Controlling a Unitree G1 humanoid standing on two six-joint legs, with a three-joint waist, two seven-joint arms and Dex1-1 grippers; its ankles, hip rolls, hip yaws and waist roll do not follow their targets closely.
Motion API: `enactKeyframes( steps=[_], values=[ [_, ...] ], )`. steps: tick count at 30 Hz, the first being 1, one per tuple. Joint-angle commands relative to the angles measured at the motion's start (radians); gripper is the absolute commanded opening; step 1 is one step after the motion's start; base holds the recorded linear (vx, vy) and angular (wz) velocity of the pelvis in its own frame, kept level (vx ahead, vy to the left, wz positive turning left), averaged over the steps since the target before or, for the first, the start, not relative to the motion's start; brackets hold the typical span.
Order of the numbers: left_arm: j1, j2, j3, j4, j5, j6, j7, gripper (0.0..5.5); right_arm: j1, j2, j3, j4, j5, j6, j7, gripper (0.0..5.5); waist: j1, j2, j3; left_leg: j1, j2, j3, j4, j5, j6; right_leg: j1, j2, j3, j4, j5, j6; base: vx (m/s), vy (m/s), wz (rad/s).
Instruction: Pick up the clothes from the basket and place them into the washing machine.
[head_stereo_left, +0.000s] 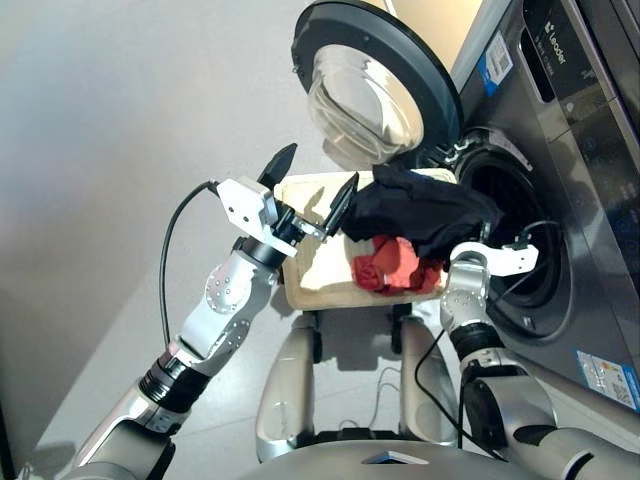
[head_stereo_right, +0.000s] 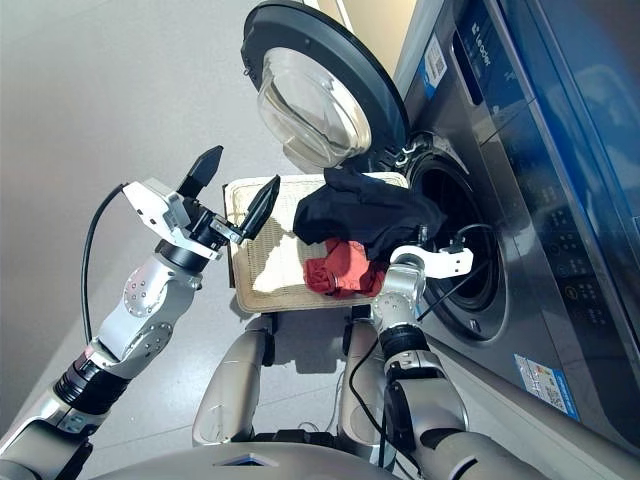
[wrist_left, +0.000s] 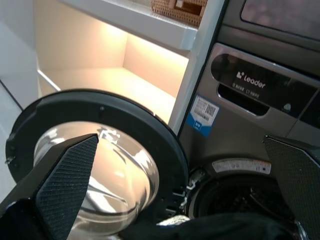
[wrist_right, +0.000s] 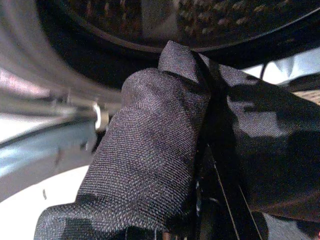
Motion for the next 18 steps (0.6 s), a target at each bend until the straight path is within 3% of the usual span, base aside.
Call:
enactKeyframes(
  steps=[1,12,16,18],
  values=[
    [-0.04,-0.024,-0.006,-0.075,-0.037,-0.06,0.005,5.5,-0.09,-0.042,-0.118,-0.04,0.052,-0.109,-0.013,0.0,0.001,0.021,0.016,-0.026,-0.038,0.032,0.144,-0.108,0.017,0.024,0.003,0.014,-0.164,0.129,0.026,-0.05,-0.002,0.047],
    [-0.023,-0.027,-0.048,-0.01,-0.034,-0.043,0.021,5.5,-0.229,-0.181,-0.214,0.011,0.11,-0.175,-0.081,0.0,0.016,0.056,0.115,-0.237,-0.039,0.034,0.348,-0.159,0.021,-0.194,0.001,0.025,0.081,0.06,0.007,-0.04,-0.01,0.049],
    [-0.012,-0.021,-0.043,-0.023,-0.019,-0.045,0.035,5.5,-0.284,-0.264,-0.222,0.019,0.084,-0.191,-0.122,0.0,0.015,0.062,0.119,-0.366,-0.033,0.032,0.459,-0.207,0.018,-0.321,-0.001,0.037,0.19,0.01,0.003,-0.032,-0.007,0.038],
    [-0.009,-0.017,-0.035,-0.029,-0.011,-0.054,0.048,5.5,-0.312,-0.322,-0.217,0.028,0.075,-0.195,-0.135,0.0,0.016,0.06,0.119,-0.436,-0.029,0.034,0.501,-0.21,0.016,-0.392,-0.005,0.038,0.233,0.007,-0.001,-0.047,-0.007,0.013]
  ],
)
